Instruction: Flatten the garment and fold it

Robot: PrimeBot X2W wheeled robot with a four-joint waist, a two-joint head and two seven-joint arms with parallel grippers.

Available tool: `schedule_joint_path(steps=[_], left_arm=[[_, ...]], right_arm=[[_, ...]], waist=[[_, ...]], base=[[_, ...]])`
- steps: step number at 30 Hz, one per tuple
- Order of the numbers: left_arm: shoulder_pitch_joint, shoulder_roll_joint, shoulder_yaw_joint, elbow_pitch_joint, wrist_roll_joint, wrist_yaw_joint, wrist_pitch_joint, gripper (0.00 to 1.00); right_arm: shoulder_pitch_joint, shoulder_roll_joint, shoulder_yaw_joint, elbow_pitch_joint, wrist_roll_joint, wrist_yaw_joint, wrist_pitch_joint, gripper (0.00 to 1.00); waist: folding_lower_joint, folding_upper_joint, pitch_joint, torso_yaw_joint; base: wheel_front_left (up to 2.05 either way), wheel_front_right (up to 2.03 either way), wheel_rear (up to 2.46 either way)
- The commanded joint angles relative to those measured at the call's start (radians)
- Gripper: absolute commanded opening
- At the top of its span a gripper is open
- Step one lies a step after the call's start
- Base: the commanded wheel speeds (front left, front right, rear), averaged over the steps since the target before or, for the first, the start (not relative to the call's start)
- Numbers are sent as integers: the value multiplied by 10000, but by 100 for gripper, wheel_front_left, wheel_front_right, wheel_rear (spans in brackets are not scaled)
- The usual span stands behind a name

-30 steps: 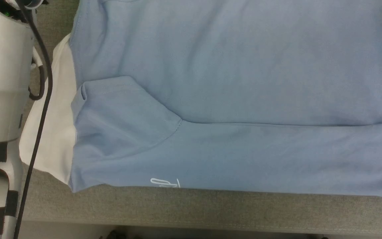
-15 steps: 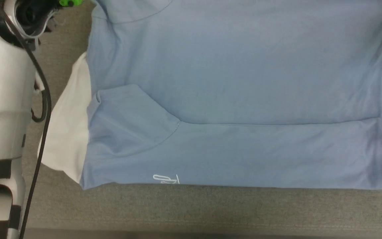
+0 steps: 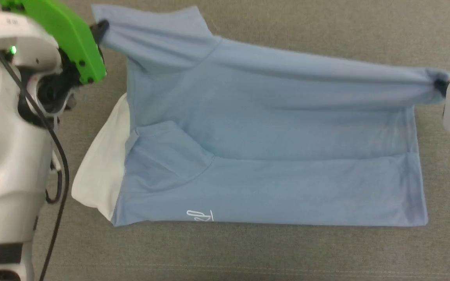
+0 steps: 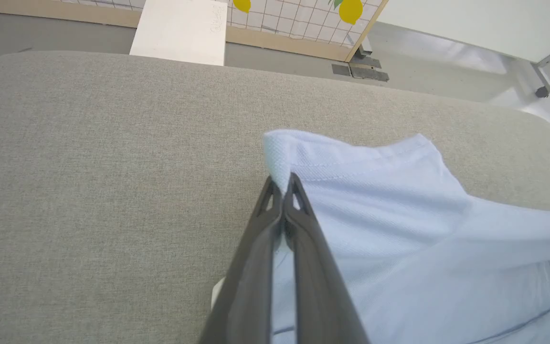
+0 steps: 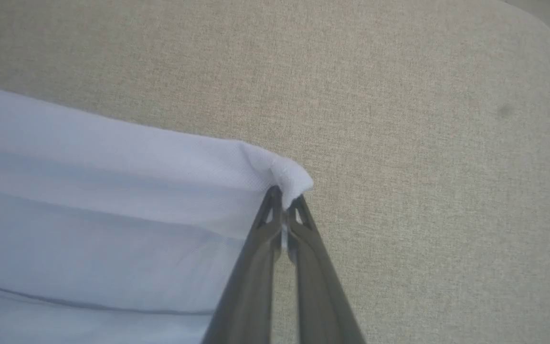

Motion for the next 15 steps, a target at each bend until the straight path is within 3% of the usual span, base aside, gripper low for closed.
schedule_joint_path(steps=[1,15], left_arm=[[502,122,85,-97,-39,118,-125,0],[4482,-214,725,-711,-988,936,-797,0]], right_arm=[[383,2,1,142,76,-15,-168,0],[2710,127,-171,596,478,-15,-604,0]], waist=[[1,0,-631,52],[1,0,-1343,183]], base=[[0,0,0],[0,0,0]])
